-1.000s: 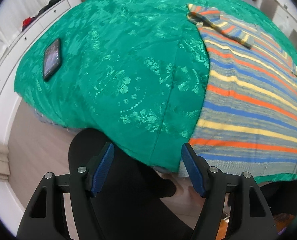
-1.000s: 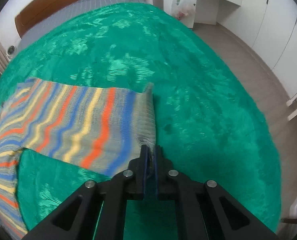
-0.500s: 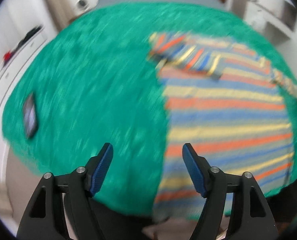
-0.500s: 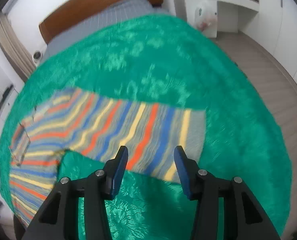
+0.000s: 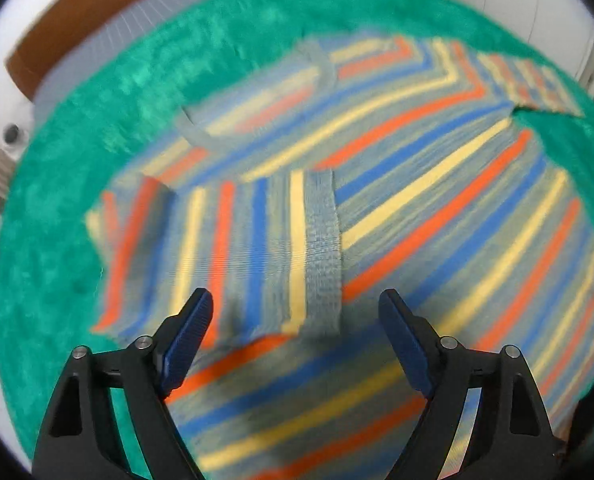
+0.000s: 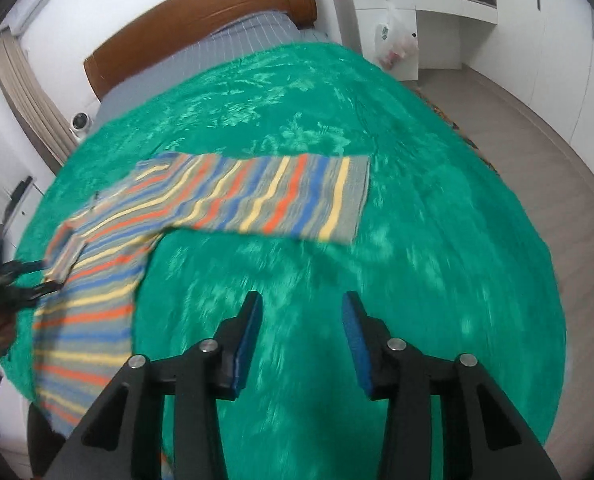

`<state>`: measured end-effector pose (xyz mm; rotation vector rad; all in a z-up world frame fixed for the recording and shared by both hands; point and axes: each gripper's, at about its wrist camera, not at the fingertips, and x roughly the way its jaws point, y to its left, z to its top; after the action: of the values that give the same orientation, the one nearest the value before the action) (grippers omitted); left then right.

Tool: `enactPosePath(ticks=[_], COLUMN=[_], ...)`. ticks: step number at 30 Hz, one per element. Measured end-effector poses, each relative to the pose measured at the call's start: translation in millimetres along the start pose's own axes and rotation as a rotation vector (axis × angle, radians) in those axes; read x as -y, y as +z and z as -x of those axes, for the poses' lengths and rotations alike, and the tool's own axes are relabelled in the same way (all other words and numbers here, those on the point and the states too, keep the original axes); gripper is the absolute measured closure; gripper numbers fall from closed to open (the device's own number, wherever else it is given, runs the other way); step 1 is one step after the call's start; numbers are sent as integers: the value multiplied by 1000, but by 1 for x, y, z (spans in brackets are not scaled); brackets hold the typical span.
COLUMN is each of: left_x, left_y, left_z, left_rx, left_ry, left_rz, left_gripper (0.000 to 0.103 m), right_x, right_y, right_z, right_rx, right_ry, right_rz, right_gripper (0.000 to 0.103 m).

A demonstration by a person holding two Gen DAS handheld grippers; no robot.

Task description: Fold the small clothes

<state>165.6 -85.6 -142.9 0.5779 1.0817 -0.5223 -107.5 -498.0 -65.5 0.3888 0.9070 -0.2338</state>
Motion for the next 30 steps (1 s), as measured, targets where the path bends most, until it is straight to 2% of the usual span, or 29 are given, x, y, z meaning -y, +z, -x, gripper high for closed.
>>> enactPosePath(ticks=[2,3,4,5,7,10,11,12,13,14,16,17,19,23,30], left_x=[-11,-18,-30,-39,-73,-145,-172,-187,-219,-242,-268,-278,-285,-273,-270], left_y=[-1,-2,-4,-7,-19,-45,-58,-68,-87,-104,-129,-143,-164,-175,-186], left_z=[-15,-15,-11,-5,22,58,65,71,73,71,62,54,35,10,9], left_rx=[-24,-19,-7,0,79,151,153,147,118,82,17,-18,-78,-123,-106], left_ry=[-31,-60,-89,-79,-63,40,106,159,258,317,369,371,368,396,408], left_rz=[41,77,136,170,258,458,537,589,687,762,866,909,956,940,941], left_gripper=[31,53,94,95,96,96,96,96,96,97,97,97,97,97,97], right_x=[-1,-2,-6,-9,-19,-31,-38,-44,-51,-60,-73,-79,-89,-109,-119], right_y=[-19,-29,-32,-40,-49,-57,-58,-59,-60,-61,-63,-64,-67,-74,-82], right_z=[7,10,8,11,12,16,17,16,15,12,6,2,-4,-7,3], right_rx=[-5,-11,-13,-13,-10,2,4,4,5,4,-4,-11,-26,-39,-34], right_ry=[9,13,11,9,11,29,44,55,65,76,92,106,126,149,130], right_rz=[-15,-18,-17,-15,-8,1,6,14,25,39,49,47,43,50,74], right_gripper=[60,60,60,60,60,60,60,60,60,60,60,60,60,60,60])
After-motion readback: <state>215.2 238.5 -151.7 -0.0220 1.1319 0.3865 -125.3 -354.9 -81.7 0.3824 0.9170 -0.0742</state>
